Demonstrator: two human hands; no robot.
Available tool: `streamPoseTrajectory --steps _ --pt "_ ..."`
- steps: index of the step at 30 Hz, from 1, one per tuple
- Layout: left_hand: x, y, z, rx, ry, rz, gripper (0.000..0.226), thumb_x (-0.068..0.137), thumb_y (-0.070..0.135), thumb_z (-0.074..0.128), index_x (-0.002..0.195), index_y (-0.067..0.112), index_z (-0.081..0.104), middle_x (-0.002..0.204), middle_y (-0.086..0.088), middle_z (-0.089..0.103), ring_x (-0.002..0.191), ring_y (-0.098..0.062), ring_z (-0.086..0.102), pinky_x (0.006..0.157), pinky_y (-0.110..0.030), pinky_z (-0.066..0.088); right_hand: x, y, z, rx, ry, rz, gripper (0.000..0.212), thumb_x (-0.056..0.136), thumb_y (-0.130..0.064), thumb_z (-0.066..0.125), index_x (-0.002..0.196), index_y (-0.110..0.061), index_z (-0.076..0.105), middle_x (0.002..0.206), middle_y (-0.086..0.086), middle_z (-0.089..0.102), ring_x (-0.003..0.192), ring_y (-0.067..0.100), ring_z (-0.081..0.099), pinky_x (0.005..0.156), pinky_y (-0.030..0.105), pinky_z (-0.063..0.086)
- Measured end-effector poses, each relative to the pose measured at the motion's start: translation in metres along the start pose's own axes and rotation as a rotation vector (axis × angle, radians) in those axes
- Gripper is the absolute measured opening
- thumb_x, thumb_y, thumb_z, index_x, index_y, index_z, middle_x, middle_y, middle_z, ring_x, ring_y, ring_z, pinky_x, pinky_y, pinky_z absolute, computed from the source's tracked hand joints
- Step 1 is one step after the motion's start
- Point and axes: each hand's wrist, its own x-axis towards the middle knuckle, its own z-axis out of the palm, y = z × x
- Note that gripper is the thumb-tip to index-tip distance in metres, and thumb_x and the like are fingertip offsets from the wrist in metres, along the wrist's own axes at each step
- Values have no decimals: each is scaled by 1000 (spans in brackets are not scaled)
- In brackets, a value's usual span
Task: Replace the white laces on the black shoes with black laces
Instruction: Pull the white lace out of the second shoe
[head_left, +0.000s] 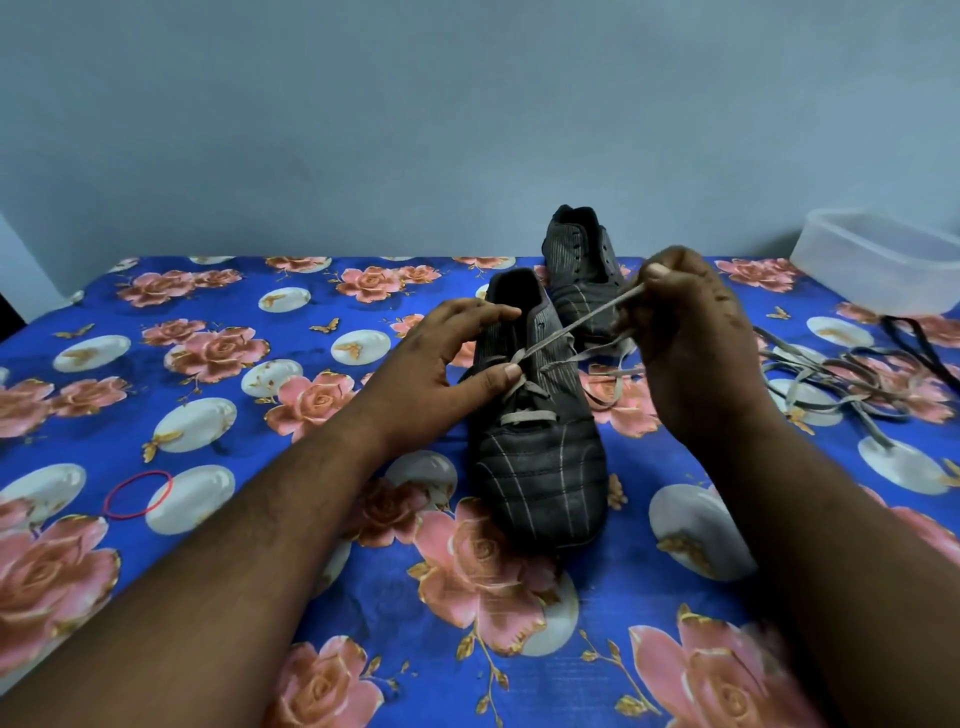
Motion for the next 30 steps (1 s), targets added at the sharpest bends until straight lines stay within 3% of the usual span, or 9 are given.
streamPoseTrajectory --steps 3,6,9,11,17,21,23,27,30 --pt "1 0 1 10 -4 -6 50 90 47 66 138 41 54 137 19 50 126 -1 49 97 -22 39 -2 8 -2 -467 -14 -164 4 89 -17 56 93 -16 56 80 -2 53 69 7 48 64 18 42" --pt "1 1 1 11 0 -3 51 89 46 66 138 39 55 136 17 50 126 -1 49 96 -19 37 -8 14 1 -626 -130 -226 22 90 -28 65 111 -20 61 99 0 57 87 5 53 76 15 42" --pt "1 2 0 17 -1 1 49 92 43 69 139 38 55 136 16 50 125 -1 49 95 -17 37 -9 21 3 -916 -271 -350 29 88 -54 65 109 -35 66 106 -10 61 108 13 53 95 32 43" --pt "1 2 0 26 -1 6 48 93 41 69 139 37 55 136 16 51 125 0 49 95 -16 36 -8 26 4 -1044 -317 -415 25 90 -56 63 100 -35 70 98 -17 60 104 16 53 93 47 44" --pt "1 1 1 18 -7 8 49 92 40 70 139 37 55 135 17 50 124 1 49 94 -11 35 -3 22 0 -967 -308 -406 15 94 -49 55 87 -36 60 79 -17 60 90 18 52 83 43 45" --pt "1 1 1 29 -5 21 48 93 39 69 139 35 55 136 14 51 124 3 48 93 -5 34 -4 21 0 -932 -319 -309 27 85 -63 60 85 -36 64 79 -19 60 93 15 53 77 36 47" --pt "1 1 1 35 -2 23 49 92 42 68 139 34 55 136 14 51 124 4 47 94 -5 34 -4 24 2 -1012 -371 -325 28 82 -67 62 83 -39 65 79 -19 60 90 14 54 84 41 46" --pt "1 1 1 37 -6 25 53 89 46 65 140 34 55 136 13 51 126 2 47 96 -11 35 -3 22 2 -985 -410 -304 14 86 -48 68 78 -39 61 76 -16 59 84 13 55 83 37 44" --pt "2 0 1 -4 -2 30 52 89 46 66 139 34 56 136 12 51 127 0 49 98 -17 41 -9 12 5 -579 -449 -46 9 88 -26 66 79 -25 65 71 -13 61 67 8 54 68 25 43"
